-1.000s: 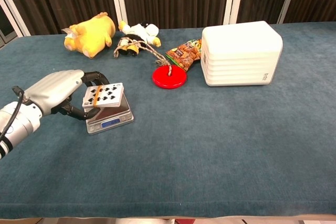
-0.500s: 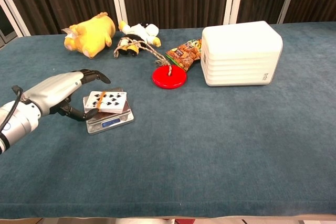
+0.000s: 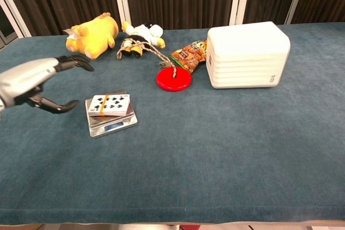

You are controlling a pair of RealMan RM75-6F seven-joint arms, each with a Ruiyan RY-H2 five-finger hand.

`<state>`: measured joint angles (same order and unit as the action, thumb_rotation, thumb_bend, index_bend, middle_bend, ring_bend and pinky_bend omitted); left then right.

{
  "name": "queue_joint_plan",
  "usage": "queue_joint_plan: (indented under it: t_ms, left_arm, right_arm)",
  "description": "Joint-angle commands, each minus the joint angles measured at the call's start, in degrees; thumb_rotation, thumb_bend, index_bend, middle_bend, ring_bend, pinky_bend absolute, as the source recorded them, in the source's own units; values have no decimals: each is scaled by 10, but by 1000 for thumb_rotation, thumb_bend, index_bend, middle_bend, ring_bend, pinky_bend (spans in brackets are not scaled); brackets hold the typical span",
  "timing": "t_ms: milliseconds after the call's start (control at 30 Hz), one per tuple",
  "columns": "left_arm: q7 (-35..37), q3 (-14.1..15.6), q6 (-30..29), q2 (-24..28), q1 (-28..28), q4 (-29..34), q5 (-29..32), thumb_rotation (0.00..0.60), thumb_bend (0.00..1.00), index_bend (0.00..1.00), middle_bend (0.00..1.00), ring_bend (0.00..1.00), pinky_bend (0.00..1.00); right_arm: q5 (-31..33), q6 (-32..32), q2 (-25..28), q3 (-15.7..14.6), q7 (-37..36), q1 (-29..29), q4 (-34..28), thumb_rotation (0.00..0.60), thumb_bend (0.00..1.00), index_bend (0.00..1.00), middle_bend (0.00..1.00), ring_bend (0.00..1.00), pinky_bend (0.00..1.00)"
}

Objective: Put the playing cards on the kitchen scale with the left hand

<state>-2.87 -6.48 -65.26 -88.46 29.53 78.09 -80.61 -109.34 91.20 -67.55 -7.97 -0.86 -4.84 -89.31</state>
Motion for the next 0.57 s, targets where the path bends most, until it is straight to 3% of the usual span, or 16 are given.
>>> queue_joint_plan:
  t_ms: [33, 233, 367, 433, 567]
  left_arm:
    - [89, 46, -92, 99, -68, 59, -60, 600, 369, 177, 44, 0, 2]
    - [148, 102, -222, 140, -166, 4, -108, 600, 375, 162, 43, 0, 2]
    - [142, 107, -222, 142, -183, -9, -97, 600, 375, 155, 35, 0, 2]
    - [165, 109, -208, 157, -183, 13, -90, 600, 376, 146, 32, 0, 2]
    - [145, 104, -196, 164, -181, 22, -87, 600, 374, 139, 30, 0, 2]
  right_arm:
    - [3, -6, 0, 0, 4, 0, -3, 600, 131, 0, 0, 0, 0]
    - [14, -11, -4, 5, 16, 1, -10, 600, 131, 0, 0, 0, 0]
    - [30, -26, -10, 11, 35, 0, -13, 600, 132, 0, 0, 0, 0]
    - [34, -32, -12, 13, 39, -1, -17, 600, 132, 0, 0, 0, 0]
    - [31, -16, -9, 13, 34, 5, -16, 600, 132, 0, 0, 0, 0]
